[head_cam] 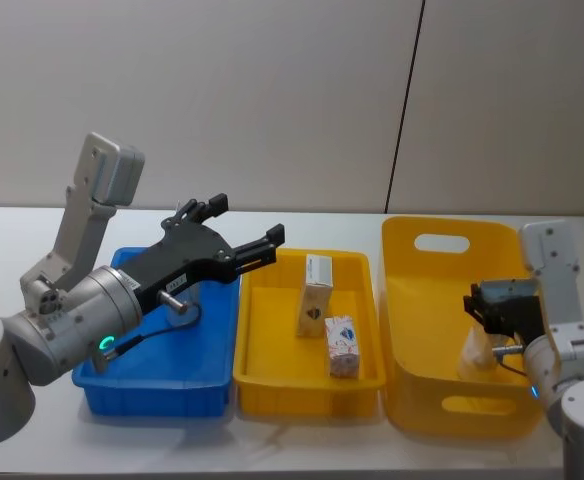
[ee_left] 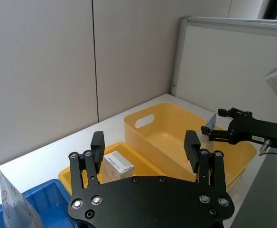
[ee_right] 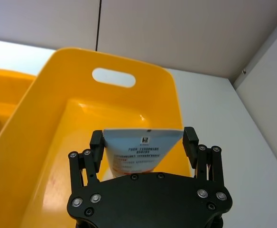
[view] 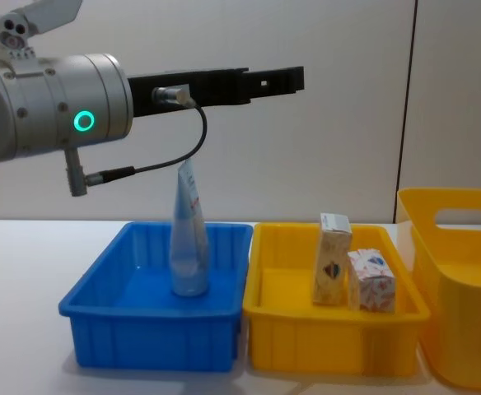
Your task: Bimanual collaborative sorting of washing and personal care products
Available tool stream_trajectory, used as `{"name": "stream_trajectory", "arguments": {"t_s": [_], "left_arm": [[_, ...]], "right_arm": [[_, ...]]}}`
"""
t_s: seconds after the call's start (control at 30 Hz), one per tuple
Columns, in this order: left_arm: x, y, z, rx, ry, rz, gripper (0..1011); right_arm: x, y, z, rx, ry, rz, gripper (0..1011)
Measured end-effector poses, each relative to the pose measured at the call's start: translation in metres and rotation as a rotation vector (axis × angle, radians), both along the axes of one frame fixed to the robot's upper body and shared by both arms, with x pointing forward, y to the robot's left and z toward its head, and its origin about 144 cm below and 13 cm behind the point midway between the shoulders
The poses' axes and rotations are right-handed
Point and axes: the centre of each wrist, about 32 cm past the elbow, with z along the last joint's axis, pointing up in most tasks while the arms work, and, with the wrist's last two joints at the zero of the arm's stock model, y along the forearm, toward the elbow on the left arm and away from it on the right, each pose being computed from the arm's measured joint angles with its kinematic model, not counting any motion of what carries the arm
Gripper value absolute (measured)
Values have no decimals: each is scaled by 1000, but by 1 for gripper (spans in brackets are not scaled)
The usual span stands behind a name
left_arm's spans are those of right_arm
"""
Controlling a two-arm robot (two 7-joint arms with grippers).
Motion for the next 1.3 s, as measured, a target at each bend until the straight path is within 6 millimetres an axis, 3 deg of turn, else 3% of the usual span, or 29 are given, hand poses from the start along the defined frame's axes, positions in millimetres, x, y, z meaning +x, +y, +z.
{"name": "stream_trajectory", "arguments": {"t_s": [0.77,1.0,1.3], "left_arm": [[0,0,0,0,0,0,1001],[-2,0,-3,7,1,16,1001],[-13,2,-21,55,-14,119,1001]], "right_arm": [[-10,3,26,121,-206,93,1004],[-13,3,24,126,-206,107,1004],[-30,4,5,162,-213,224,1003]]}}
